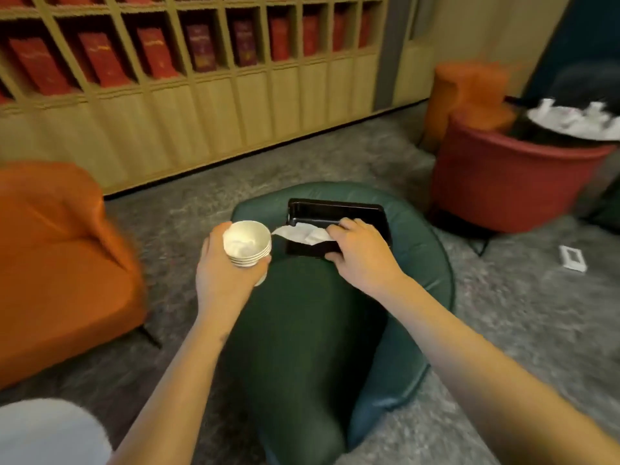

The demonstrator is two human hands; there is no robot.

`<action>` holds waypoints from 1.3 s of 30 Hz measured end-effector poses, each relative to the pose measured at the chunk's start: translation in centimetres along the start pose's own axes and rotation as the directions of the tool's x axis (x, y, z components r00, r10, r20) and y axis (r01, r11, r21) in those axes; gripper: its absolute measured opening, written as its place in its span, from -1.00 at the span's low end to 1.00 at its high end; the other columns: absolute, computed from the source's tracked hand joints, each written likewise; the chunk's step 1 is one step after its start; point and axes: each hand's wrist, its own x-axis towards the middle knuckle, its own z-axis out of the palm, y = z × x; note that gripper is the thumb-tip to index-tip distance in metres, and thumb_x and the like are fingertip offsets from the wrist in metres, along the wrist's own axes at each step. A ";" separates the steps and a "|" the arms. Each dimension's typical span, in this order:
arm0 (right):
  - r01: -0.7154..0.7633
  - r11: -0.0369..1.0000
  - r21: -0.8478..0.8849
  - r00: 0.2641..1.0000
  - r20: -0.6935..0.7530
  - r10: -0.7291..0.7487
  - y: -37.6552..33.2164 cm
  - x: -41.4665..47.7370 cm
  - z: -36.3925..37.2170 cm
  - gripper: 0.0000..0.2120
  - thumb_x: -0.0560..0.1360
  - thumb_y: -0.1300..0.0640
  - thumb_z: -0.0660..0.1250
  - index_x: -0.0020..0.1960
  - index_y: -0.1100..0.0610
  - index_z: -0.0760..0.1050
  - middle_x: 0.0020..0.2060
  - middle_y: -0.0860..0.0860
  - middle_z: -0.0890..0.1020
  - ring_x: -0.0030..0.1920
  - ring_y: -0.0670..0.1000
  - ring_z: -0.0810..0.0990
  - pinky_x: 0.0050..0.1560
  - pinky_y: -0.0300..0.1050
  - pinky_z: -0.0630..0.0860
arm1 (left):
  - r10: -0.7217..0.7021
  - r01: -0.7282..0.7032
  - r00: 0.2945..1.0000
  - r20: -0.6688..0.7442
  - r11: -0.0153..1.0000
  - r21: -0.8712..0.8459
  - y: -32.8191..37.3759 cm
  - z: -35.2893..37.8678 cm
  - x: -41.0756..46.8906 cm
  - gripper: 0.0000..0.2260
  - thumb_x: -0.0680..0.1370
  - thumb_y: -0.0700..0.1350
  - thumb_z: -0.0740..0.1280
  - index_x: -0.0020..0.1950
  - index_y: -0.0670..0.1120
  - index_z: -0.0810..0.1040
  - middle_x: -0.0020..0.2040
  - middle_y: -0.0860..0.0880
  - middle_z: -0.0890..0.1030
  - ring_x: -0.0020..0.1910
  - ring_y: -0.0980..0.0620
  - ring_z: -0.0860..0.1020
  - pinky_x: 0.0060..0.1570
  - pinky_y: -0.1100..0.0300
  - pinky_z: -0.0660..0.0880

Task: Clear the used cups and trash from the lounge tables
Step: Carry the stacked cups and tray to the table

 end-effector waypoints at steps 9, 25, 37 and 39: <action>-0.461 0.881 -0.112 0.886 -0.123 0.448 22.6 -12.6 -9.3 -0.75 0.48 0.12 0.30 0.11 0.19 0.43 0.00 0.11 0.50 0.04 0.16 0.44 -0.09 -0.01 0.30 | 0.312 -0.248 0.902 0.297 0.940 -0.234 18.3 22.4 -2.1 -0.34 0.30 0.03 0.52 0.34 0.02 0.36 0.28 0.00 0.46 0.20 -0.02 0.45 0.03 0.19 0.34; -0.743 0.639 -0.198 0.669 -0.239 0.704 61.3 -23.5 -18.7 -0.74 0.48 0.08 0.31 0.12 0.15 0.43 0.02 0.10 0.51 0.05 0.15 0.45 -0.07 0.00 0.33 | 0.533 -0.373 0.694 0.485 0.841 -0.392 45.8 59.5 -5.9 -0.34 0.31 -0.04 0.53 0.34 -0.10 0.37 0.27 -0.10 0.47 0.24 -0.08 0.43 0.04 0.23 0.30; -0.820 0.531 -0.215 0.573 -0.282 0.770 92.1 -17.2 -23.5 -0.74 0.49 0.08 0.29 0.13 0.15 0.42 0.01 0.10 0.51 0.04 0.16 0.45 -0.13 -0.04 0.28 | 0.613 -0.397 0.609 0.502 0.784 -0.477 63.1 87.4 3.6 -0.37 0.29 -0.07 0.54 0.30 -0.08 0.39 0.23 -0.06 0.49 0.22 -0.07 0.43 -0.03 0.31 0.24; -0.828 0.519 -0.214 0.561 -0.305 0.769 97.2 -16.3 -24.6 -0.71 0.48 0.08 0.30 0.17 0.15 0.43 0.00 0.10 0.51 0.03 0.16 0.45 -0.11 -0.01 0.32 | 0.643 -0.427 0.581 0.498 0.762 -0.487 66.8 92.2 4.7 -0.38 0.30 -0.08 0.53 0.30 -0.13 0.39 0.23 -0.10 0.49 0.21 -0.09 0.43 -0.05 0.32 0.23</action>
